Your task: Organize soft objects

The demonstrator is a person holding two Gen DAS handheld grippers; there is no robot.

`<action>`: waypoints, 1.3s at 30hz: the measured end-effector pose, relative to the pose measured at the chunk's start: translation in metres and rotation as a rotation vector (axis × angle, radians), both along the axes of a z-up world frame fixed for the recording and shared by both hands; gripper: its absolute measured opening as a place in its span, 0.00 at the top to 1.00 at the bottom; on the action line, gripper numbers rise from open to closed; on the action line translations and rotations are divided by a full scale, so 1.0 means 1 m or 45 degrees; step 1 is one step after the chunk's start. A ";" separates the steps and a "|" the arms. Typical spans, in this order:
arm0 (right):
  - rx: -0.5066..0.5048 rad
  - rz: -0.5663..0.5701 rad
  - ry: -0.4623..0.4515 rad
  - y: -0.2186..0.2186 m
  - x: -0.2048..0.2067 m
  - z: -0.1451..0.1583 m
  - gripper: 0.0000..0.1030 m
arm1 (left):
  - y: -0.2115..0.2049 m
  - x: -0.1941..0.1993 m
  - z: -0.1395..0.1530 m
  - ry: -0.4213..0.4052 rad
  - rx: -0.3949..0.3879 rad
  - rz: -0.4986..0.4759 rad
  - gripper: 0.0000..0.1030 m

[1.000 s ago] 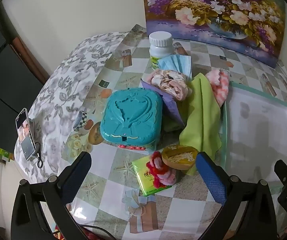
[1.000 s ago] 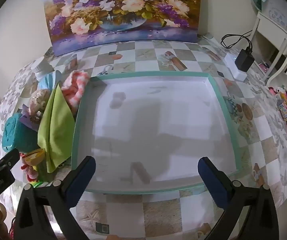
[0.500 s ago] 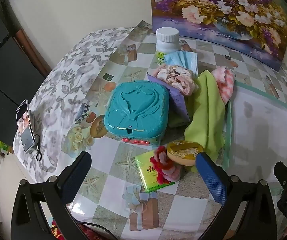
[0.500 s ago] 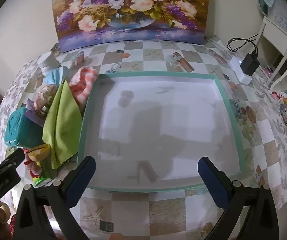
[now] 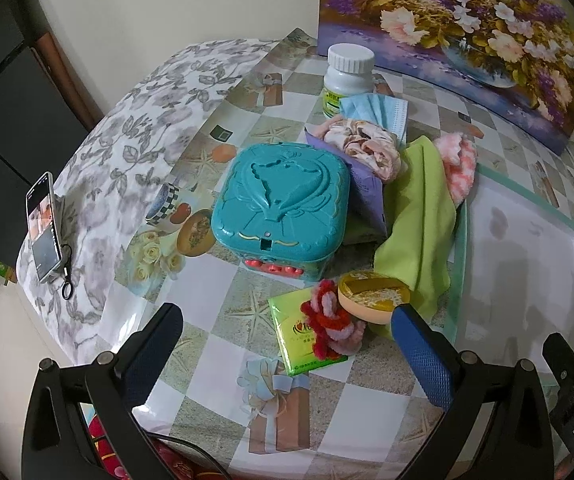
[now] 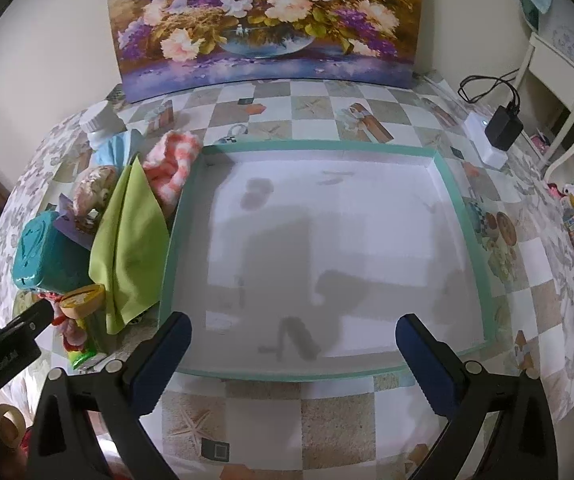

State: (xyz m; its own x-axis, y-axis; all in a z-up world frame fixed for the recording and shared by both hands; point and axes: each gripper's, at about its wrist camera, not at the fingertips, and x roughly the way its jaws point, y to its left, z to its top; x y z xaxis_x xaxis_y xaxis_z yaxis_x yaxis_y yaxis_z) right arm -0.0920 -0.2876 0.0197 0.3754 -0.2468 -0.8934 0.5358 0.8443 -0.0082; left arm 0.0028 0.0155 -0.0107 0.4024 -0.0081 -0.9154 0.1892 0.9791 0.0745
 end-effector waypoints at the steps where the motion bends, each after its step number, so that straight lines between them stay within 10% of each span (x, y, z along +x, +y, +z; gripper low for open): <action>1: -0.001 0.001 0.000 0.000 0.000 0.000 0.00 | 0.000 0.000 0.000 0.001 -0.002 0.000 0.00; 39: 0.004 0.017 -0.041 0.004 0.002 0.000 0.00 | 0.009 0.002 -0.007 -0.008 -0.059 0.072 0.00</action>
State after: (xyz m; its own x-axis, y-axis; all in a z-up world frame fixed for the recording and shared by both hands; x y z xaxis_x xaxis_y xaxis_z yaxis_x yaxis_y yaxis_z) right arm -0.0900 -0.2839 0.0200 0.4071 -0.2390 -0.8816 0.5244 0.8514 0.0113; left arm 0.0045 0.0246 -0.0173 0.4093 -0.0273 -0.9120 0.1334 0.9906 0.0303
